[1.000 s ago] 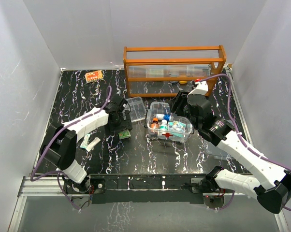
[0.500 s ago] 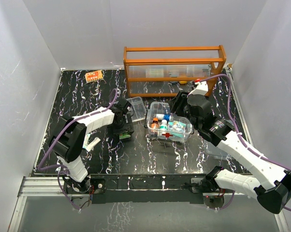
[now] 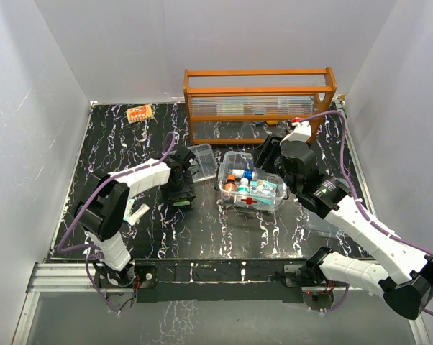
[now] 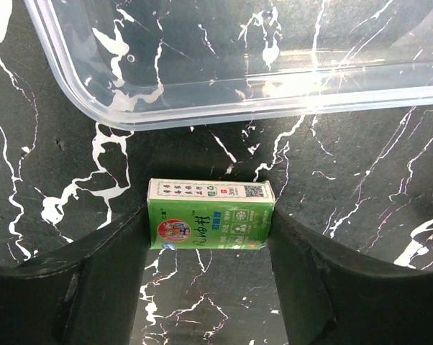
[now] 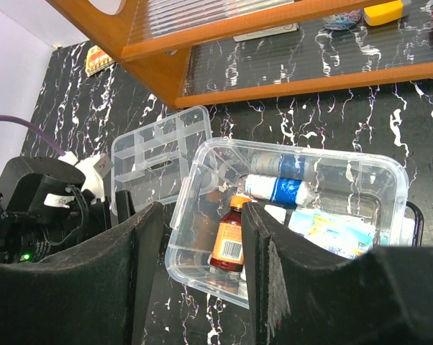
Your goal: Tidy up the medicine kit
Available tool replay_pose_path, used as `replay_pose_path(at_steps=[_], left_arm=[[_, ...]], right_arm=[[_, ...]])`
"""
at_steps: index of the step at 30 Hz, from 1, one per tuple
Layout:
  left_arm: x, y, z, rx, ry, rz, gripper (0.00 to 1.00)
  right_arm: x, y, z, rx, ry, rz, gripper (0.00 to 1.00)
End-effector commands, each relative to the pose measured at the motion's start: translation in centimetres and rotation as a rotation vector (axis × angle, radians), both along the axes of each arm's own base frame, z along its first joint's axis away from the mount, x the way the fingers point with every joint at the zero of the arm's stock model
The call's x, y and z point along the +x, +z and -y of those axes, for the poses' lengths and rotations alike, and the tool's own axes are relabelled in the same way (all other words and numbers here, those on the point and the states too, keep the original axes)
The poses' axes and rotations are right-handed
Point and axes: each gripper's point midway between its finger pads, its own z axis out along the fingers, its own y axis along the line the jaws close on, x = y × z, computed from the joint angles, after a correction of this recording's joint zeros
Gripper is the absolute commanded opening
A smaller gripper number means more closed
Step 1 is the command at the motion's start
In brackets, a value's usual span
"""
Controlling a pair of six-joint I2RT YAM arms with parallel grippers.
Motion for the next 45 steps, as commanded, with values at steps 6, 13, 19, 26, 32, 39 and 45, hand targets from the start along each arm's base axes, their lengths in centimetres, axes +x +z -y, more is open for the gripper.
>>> replay_pose_path(at_steps=[6, 13, 19, 26, 32, 39, 45], left_arm=[[0.8, 2.2, 0.3, -0.035, 0.005, 0.076, 0.56], [1.7, 4.0, 0.3, -0.035, -0.008, 0.128, 0.55], [5.3, 7.5, 0.6, -0.036, -0.004, 0.239, 0.55], [9.5, 7.3, -0.1, 0.007, 0.046, 0.261, 0.56], [10.5, 5.4, 0.2, 0.003, 0.066, 0.225, 0.57], [10.7, 3.6, 0.1, 0.001, 0.078, 0.186, 0.6], [10.3, 3.7, -0.2, 0.018, 0.069, 0.174, 0.72]], right_arm=[[0.4, 1.9, 0.1, 0.049, -0.014, 0.062, 0.46], [0.4, 2.1, 0.1, 0.052, -0.012, 0.066, 0.45], [0.4, 2.2, 0.2, 0.052, -0.018, 0.069, 0.45], [0.2, 2.2, 0.4, 0.049, -0.02, 0.068, 0.45], [0.1, 2.6, 0.8, 0.049, -0.031, 0.076, 0.46], [-0.1, 2.5, 0.8, 0.048, -0.026, 0.074, 0.46], [-0.1, 2.3, 0.4, 0.048, -0.007, 0.065, 0.47]])
